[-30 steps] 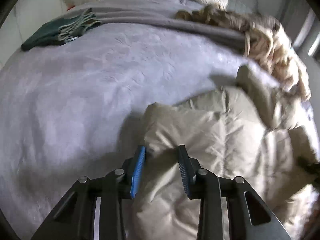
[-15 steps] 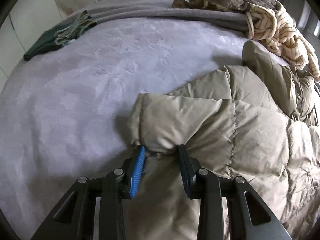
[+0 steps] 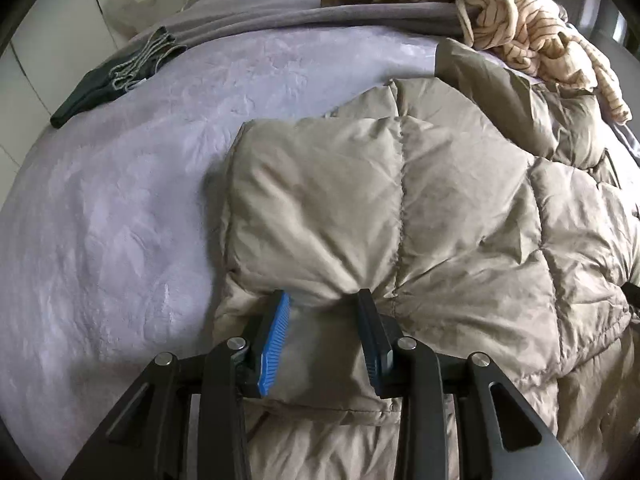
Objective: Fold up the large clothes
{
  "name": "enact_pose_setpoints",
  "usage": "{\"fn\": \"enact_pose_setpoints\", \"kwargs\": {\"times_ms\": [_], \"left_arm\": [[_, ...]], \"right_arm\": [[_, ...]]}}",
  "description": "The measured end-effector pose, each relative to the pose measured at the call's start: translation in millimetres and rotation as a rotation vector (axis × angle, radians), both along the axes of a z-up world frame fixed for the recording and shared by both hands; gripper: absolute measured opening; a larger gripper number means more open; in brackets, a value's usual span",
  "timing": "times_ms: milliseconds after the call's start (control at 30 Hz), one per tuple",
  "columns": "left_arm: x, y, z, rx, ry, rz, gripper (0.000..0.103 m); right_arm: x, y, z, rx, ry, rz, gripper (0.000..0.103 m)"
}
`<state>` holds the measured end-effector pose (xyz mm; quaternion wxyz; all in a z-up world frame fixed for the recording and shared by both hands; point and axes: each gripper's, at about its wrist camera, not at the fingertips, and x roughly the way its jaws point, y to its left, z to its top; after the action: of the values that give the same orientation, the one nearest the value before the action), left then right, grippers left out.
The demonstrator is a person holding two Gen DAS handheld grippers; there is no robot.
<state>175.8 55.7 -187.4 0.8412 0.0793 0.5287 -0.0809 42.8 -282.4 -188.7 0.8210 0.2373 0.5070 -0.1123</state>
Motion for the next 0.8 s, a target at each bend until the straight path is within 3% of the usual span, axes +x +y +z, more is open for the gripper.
{"fn": "enact_pose_setpoints", "kwargs": {"times_ms": [100, 300, 333, 367, 400, 467, 600, 667, 800], "left_arm": [[-2.6, -5.0, 9.5, 0.023, 0.005, -0.011, 0.037], [-31.2, -26.7, 38.7, -0.002, 0.021, -0.078, 0.037], [-36.8, -32.1, 42.9, -0.015, 0.026, -0.088, 0.046], [-41.8, -37.1, 46.5, -0.022, 0.028, -0.096, 0.075], [-47.1, -42.2, 50.8, -0.027, 0.019, -0.102, 0.084], [-65.4, -60.4, 61.6, -0.039, -0.013, -0.135, 0.087], [-87.0, -95.7, 62.2, -0.028, 0.020, -0.200, 0.087], [-99.1, -117.4, 60.4, -0.035, 0.048, -0.231, 0.103], [-118.7, -152.6, 62.0, -0.051, 0.060, -0.279, 0.103]], "right_arm": [[-0.1, -10.5, 6.9, 0.030, -0.018, -0.001, 0.015], [-53.2, -39.1, 27.7, 0.158, -0.085, -0.082, 0.029], [-66.3, -45.1, 28.9, 0.175, -0.090, -0.110, 0.034], [-77.9, -53.3, 29.3, 0.192, -0.097, -0.142, 0.038], [-93.3, -62.8, 30.7, 0.206, -0.101, -0.183, 0.047], [-118.1, -81.4, 31.4, 0.221, -0.108, -0.254, 0.052], [-170.5, -115.5, 30.5, 0.240, -0.108, -0.380, 0.058], [-195.7, -134.0, 26.9, 0.265, -0.113, -0.441, 0.060], [-233.8, -168.6, 24.6, 0.284, -0.149, -0.553, 0.072]]}}
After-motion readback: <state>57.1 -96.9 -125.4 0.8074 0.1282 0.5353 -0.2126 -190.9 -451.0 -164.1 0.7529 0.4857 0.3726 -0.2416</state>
